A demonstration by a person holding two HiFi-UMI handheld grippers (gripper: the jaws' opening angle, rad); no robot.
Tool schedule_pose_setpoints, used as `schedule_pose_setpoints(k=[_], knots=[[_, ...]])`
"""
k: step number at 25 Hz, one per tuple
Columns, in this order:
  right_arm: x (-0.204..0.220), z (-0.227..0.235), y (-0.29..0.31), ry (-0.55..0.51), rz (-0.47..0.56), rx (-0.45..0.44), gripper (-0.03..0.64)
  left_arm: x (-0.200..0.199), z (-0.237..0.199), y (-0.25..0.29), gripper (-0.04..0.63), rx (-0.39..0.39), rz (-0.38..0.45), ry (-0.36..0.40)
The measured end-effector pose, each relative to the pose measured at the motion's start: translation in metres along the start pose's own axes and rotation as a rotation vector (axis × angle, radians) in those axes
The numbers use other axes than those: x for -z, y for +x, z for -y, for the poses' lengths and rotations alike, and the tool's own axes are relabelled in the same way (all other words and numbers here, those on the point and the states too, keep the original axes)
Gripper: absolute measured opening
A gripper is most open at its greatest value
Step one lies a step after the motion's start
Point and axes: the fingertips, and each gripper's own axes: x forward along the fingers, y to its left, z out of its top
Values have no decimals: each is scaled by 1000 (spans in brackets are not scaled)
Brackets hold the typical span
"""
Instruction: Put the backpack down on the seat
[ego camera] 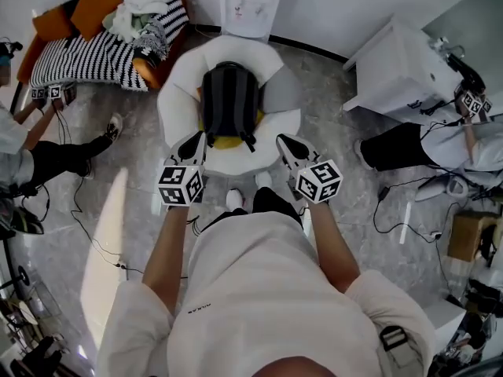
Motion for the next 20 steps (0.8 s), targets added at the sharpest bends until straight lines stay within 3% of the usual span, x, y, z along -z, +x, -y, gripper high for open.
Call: schedule_pose_setpoints(k=[12, 20], knots=[[-17, -9, -35, -17, 56, -22, 25, 6, 29, -37, 17, 2, 14, 5], [-16, 0, -88, -23, 69, -67, 25, 12, 88, -51, 17, -32, 41, -1]])
